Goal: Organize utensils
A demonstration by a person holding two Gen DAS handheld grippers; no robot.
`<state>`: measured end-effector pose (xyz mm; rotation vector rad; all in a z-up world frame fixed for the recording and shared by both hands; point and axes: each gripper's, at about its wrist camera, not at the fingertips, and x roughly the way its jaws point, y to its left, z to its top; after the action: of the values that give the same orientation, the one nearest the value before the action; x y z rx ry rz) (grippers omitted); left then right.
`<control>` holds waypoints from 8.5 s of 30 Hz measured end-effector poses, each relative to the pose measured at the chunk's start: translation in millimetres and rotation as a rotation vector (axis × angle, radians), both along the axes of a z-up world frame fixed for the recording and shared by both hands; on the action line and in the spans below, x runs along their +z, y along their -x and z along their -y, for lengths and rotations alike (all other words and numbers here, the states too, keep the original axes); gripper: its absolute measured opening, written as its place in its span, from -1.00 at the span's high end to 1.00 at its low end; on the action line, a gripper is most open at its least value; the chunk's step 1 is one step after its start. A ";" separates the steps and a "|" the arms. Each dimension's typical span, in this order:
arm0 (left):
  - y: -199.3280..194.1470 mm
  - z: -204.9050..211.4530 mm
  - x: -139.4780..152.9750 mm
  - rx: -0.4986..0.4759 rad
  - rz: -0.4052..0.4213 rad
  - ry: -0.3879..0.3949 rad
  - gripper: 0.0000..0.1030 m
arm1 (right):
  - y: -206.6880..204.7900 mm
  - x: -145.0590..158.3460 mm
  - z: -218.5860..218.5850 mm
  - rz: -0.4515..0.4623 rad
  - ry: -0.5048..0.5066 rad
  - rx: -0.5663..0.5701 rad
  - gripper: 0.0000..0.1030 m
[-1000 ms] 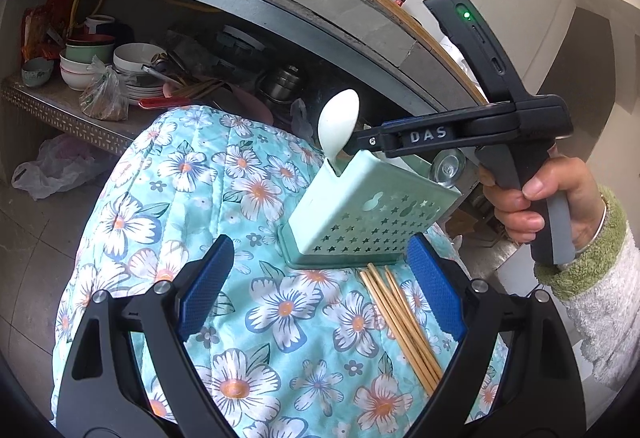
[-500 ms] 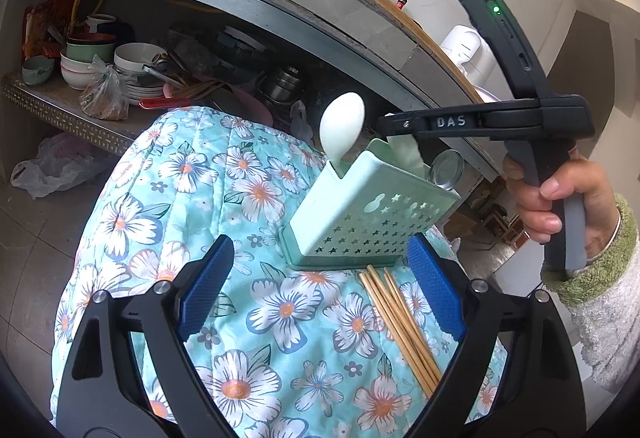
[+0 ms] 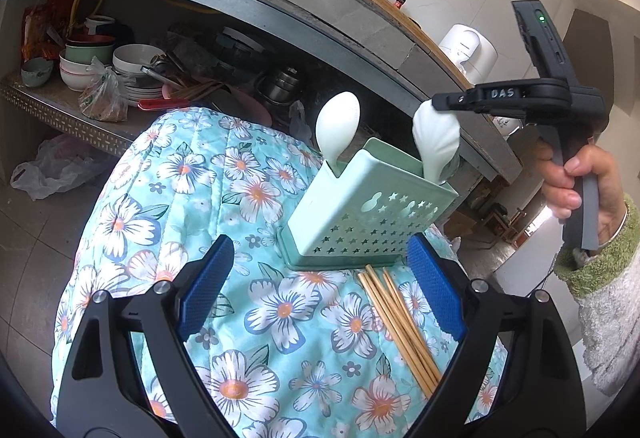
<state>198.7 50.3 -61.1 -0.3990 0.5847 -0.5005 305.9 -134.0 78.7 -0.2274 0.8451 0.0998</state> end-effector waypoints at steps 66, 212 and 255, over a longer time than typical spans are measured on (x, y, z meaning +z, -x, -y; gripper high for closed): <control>5.3 116.5 -84.4 0.039 -0.363 -0.687 -0.85 | 171.5 -217.1 130.9 -0.184 -0.249 -0.300 -0.88; -38.2 126.1 -72.1 -0.193 -0.410 -0.443 0.57 | 121.5 -209.9 110.6 -0.325 -0.385 -0.077 0.56; 40.6 64.0 137.2 -0.097 0.086 -0.150 0.89 | 217.0 -22.2 144.5 0.250 -0.494 -0.086 0.88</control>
<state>158.1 -13.6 76.1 -0.2066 0.5561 -0.5604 88.9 -278.5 56.6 0.2566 0.5586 0.1915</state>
